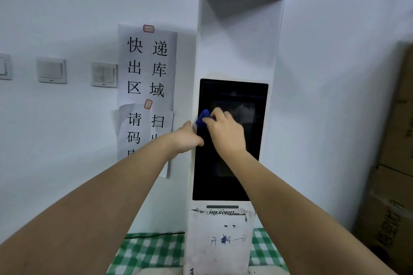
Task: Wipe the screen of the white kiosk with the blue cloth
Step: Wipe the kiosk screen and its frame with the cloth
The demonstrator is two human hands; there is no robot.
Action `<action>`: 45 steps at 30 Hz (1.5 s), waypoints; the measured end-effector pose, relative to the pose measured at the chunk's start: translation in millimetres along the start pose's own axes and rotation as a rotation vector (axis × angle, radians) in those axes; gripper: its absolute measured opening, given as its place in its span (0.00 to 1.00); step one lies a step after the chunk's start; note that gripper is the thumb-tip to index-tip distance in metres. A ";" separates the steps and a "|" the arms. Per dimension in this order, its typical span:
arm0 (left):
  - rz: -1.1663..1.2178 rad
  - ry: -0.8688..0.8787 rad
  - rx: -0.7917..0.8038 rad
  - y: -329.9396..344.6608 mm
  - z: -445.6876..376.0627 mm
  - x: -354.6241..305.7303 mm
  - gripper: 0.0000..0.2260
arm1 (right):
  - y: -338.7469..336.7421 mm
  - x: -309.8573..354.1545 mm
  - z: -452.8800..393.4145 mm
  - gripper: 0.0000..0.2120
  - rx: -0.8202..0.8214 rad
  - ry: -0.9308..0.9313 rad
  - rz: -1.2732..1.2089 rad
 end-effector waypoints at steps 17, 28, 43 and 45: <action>-0.044 0.028 0.023 3.9 10.8 -16.5 0.30 | -12.3 -47.6 -2.3 0.13 -0.106 0.360 -0.193; -0.029 0.020 0.002 6.6 7.1 -11.4 0.29 | -15.3 -62.4 0.7 0.13 -0.134 0.363 -0.228; -0.012 0.030 0.006 15.5 -1.8 -8.7 0.30 | -11.6 -59.3 7.6 0.14 -0.149 0.344 -0.225; -0.009 0.026 -0.014 17.1 -4.1 -6.4 0.31 | -3.1 -45.3 11.8 0.16 -0.094 0.183 -0.174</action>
Point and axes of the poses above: each hand's wrist, its own z-axis away from the middle knuckle, its own y-axis out of the palm, x = y × z, the point moved 8 cm from there along -z, towards the middle knuckle, and after that the axes turned 1 degree about x, right-handed, at the moved point
